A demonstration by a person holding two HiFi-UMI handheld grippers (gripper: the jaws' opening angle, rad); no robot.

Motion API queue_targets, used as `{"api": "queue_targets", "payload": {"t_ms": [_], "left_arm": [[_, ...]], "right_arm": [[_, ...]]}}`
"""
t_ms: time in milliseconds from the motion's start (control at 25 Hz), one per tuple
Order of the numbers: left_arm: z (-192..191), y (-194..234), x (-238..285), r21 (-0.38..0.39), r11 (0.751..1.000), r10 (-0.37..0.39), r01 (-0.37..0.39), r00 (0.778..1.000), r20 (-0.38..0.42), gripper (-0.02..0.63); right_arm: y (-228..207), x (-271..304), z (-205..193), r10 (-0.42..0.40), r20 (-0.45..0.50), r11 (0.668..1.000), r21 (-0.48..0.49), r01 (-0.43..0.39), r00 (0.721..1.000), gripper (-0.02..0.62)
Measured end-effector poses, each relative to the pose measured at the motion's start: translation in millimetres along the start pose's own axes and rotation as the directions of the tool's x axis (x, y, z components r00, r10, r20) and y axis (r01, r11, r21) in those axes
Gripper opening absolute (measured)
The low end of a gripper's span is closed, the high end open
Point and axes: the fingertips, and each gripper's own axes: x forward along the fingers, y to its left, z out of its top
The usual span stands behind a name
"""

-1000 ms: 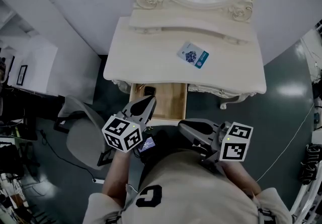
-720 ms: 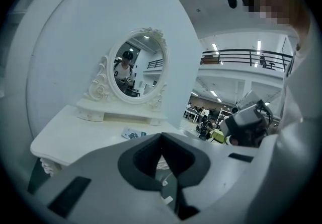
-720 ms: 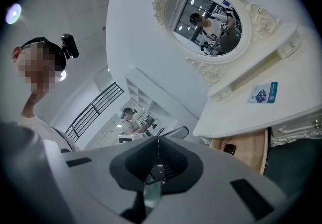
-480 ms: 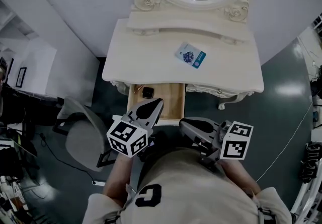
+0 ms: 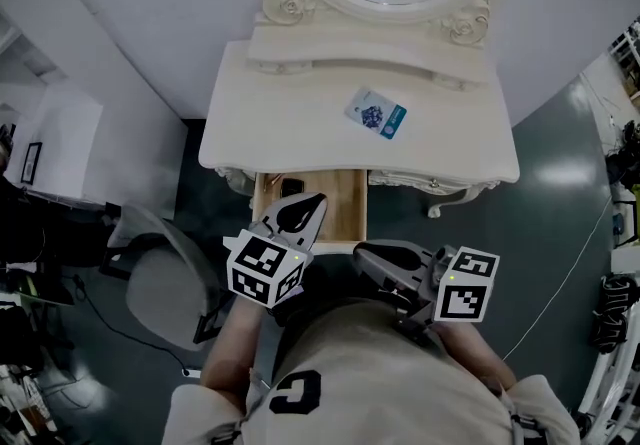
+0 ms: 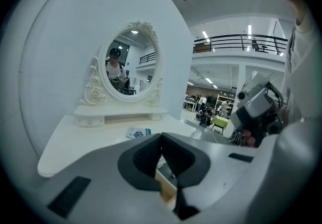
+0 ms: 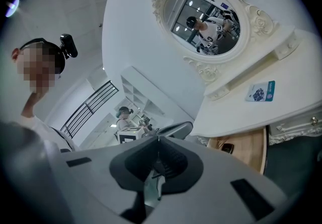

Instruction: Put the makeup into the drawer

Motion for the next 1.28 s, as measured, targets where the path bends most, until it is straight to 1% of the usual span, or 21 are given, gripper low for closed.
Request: {"api": "queue_targets", "payload": {"t_ms": [80,200,280,400,560,680,720,800,840,880,920,960,1040,1160,1280], "left_arm": [[-3,11,10,0.0,1.0,-0.007,0.007,1.0,-0.022,0.057],[-6,32,29,-0.028,1.0,-0.012,0.011,0.999,-0.047,0.058],[-4,46,43,-0.073,0.997,-0.018,0.014,0.998,-0.054,0.058],[1,67,69,-0.152,0.988,-0.004,-0.004,0.998,-0.055,0.058],[2,85,107,-0.21,0.977,0.016,-0.035,0.996,-0.092,0.058],[0,98,138,-0.255,0.964,0.044,-0.077,0.99,-0.132,0.06],[-1,103,149,-0.278,0.956,0.056,-0.095,0.988,-0.143,0.06],[-5,113,170,-0.349,0.929,0.069,-0.122,0.984,-0.162,0.064],[-9,116,181,-0.389,0.912,0.068,-0.13,0.983,-0.169,0.095],[-12,120,191,-0.422,0.896,0.067,-0.138,0.982,-0.178,0.153],[-15,124,200,-0.448,0.882,0.069,-0.147,0.98,-0.187,0.188],[-17,129,209,-0.468,0.869,0.076,-0.161,0.978,-0.195,0.201],[-22,140,226,-0.511,0.838,0.097,-0.191,0.974,-0.205,0.206],[-28,153,248,-0.58,0.783,0.118,-0.226,0.969,-0.218,0.206],[-33,163,272,-0.621,0.741,0.126,-0.255,0.961,-0.245,0.205]], "right_arm": [[-1,3,-2,-0.013,0.006,1.0,0.006,0.013,1.0,0.028],[-3,5,-6,-0.034,0.016,0.999,0.016,0.034,0.999,0.028],[-5,2,-5,-0.048,0.03,0.999,0.024,0.048,0.998,0.028],[-12,-4,1,-0.064,0.05,0.997,0.046,0.062,0.997,0.028],[-24,-8,9,-0.039,0.036,0.997,0.063,0.036,0.999,0.028],[-41,-15,21,-0.005,0.026,0.996,0.086,0.002,1.0,0.028],[-48,-19,27,0.006,0.023,0.995,0.095,-0.008,1.0,0.028],[-63,-29,37,0.027,0.007,0.994,0.104,-0.028,1.0,0.028],[-71,-34,40,0.039,-0.009,0.993,0.108,-0.038,0.999,0.028],[-79,-38,42,0.051,-0.026,0.992,0.116,-0.047,0.998,0.028],[-88,-40,43,0.064,-0.042,0.99,0.129,-0.058,0.997,0.028],[-97,-42,45,0.079,-0.057,0.987,0.143,-0.07,0.995,0.028],[-109,-44,47,0.113,-0.088,0.982,0.163,-0.098,0.99,0.028],[-120,-47,50,0.159,-0.131,0.975,0.176,-0.135,0.979,0.028],[-132,-53,54,0.177,-0.142,0.969,0.195,-0.148,0.974,0.028]]}}
